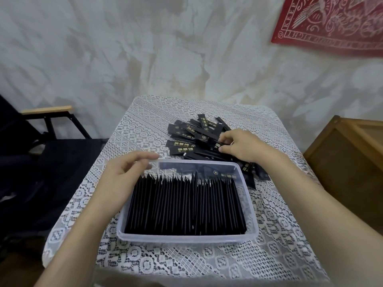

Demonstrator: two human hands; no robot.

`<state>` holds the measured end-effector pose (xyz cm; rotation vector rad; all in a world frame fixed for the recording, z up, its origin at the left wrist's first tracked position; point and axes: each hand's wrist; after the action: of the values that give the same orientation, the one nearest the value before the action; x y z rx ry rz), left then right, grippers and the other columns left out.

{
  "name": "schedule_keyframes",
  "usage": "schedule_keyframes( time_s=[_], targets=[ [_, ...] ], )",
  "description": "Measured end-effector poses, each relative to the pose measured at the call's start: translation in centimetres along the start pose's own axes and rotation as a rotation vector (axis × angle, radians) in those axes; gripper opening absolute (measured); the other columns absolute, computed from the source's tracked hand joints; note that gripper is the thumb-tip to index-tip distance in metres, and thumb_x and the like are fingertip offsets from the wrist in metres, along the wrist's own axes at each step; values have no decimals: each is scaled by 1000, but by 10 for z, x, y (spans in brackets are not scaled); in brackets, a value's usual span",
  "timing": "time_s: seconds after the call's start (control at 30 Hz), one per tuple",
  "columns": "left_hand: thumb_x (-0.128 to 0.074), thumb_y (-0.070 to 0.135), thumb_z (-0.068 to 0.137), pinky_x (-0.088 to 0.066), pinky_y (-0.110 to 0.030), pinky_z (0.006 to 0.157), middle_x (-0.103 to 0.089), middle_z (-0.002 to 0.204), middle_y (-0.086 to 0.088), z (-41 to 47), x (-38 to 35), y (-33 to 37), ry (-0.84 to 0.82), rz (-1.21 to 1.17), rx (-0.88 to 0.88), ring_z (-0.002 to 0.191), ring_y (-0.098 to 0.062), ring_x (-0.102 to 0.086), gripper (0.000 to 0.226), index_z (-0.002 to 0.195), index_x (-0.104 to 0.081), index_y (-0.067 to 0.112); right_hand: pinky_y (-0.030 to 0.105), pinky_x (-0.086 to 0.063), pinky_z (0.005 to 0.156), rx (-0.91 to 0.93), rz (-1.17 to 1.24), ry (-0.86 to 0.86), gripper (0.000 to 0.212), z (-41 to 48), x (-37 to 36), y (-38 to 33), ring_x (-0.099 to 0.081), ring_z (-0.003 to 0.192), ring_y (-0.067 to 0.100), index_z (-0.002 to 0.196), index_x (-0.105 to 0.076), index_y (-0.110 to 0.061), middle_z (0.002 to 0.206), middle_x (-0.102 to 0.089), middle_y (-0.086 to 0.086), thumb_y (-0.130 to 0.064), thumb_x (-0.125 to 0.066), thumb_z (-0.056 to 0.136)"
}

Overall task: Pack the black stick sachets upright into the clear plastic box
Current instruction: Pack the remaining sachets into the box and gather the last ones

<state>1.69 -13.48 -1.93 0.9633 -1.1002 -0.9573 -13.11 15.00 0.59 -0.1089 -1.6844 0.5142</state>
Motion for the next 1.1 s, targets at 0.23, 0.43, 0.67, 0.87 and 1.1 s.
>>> schedule_keyframes(
  time_s=[0.23, 0.43, 0.67, 0.87, 1.1],
  targets=[
    [-59, 22, 97, -48, -43, 100, -75, 108, 9, -1, 0, -3, 0, -19, -7, 105, -9, -67, 24, 100, -78, 35, 33, -43, 103, 0, -93, -29, 44, 3, -2, -6, -58, 126, 27, 135, -62, -22, 137, -63, 4, -29, -73, 93],
    [-59, 19, 99, -47, -46, 104, -75, 107, 9, -6, 3, 3, 71, 23, 5, 109, -11, -66, 27, 101, -78, 38, 33, -46, 91, 28, 65, 67, 22, -17, 21, -21, -64, 108, 24, 109, -68, -31, 111, -71, -3, -26, -75, 88],
    [-56, 32, 101, -35, -28, 110, -58, 135, 27, -34, 8, 19, 2, 121, -3, 130, 7, -47, 32, 131, -62, 43, 27, -48, 67, 147, 517, -61, 13, -95, 31, -93, -63, 63, 13, 98, -68, -21, 81, -71, 0, -17, -76, 88],
    [-55, 23, 103, -36, -27, 113, -54, 143, 22, -62, 11, 1, 71, 25, -20, 135, 7, -43, 36, 136, -59, 37, 36, -52, 81, 99, 367, -251, 35, -114, -30, -130, -63, 77, 17, 119, -62, -17, 96, -70, 3, -27, -75, 88],
    [-53, 16, 103, -35, -21, 110, -57, 140, 20, -66, 3, -5, 145, 20, -33, 132, 11, -43, 33, 128, -67, 31, 35, -50, 69, 64, 251, -170, 22, -119, -44, -152, -68, 78, 23, 108, -63, -20, 79, -69, 1, -34, -66, 90]
  ],
)
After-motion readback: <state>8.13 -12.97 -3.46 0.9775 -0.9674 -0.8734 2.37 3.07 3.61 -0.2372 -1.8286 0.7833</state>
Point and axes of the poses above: each hand's wrist, its own z-axis towards the middle knuckle, its own x-axis out of the back of the hand, y = z × x
